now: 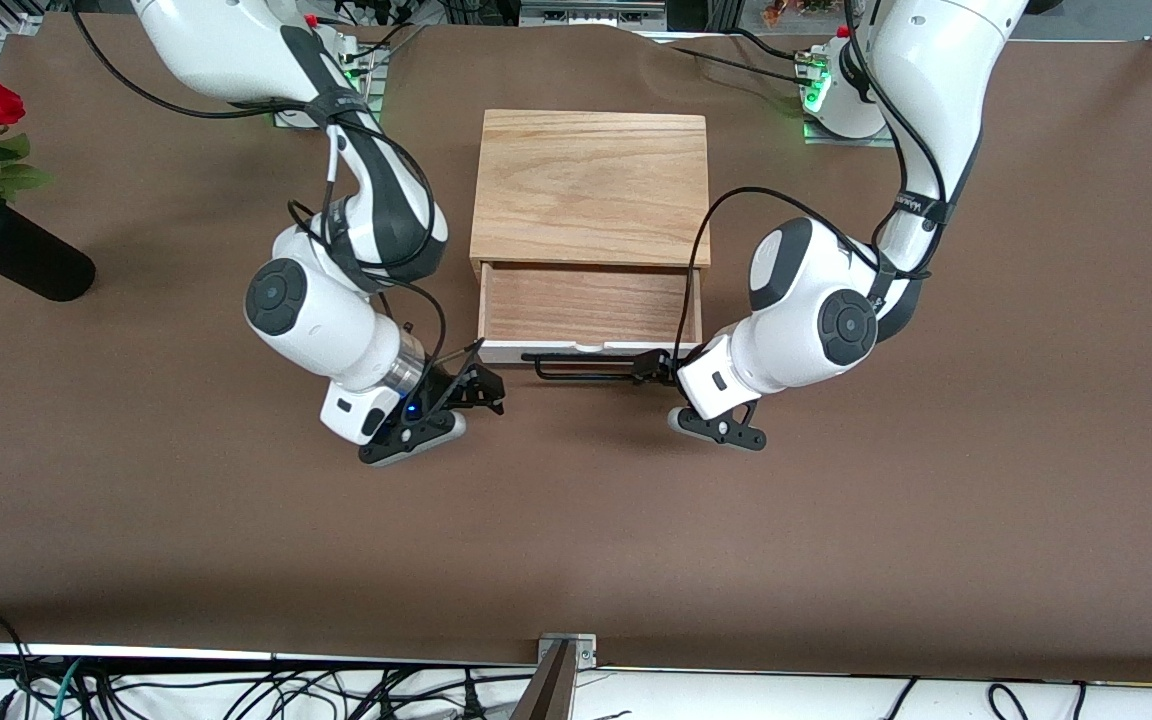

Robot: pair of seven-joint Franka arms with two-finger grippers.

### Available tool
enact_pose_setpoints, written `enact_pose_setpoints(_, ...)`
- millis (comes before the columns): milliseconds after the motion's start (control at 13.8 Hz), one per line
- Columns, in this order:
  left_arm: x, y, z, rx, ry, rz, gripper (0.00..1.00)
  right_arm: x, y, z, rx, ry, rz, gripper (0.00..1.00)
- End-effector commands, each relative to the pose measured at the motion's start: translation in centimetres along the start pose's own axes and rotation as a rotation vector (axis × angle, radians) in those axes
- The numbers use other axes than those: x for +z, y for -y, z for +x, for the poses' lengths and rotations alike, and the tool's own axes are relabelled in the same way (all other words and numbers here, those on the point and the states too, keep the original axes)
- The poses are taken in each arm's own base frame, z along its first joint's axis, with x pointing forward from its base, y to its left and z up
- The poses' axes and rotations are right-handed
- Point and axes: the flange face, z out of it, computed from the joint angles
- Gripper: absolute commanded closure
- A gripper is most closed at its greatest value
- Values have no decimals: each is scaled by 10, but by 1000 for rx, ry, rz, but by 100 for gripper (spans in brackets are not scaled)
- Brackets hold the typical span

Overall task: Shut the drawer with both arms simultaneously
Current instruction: 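Lower both grippers against the white drawer front beside the black handle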

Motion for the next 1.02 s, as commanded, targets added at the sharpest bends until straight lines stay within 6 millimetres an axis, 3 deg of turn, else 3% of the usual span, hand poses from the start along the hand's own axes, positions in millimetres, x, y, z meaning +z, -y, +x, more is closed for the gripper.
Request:
enact_pose_setpoints(0,7,-3,-9,2,59,-25,0,0,5,5,30,-2,48,0)
enact_pose_setpoints(145,15,-2,-14,-1,102,-23,0,15,20,-3,19,27,62,0)
enact_pose_setpoints(509,21,3,-25,-2,205,-19,0,46,35,-15,28,77,88,0)
enact_pose_setpoints(945,27,5,-31,-4,262,-18,0,48,41,-30,20,206,101,0)
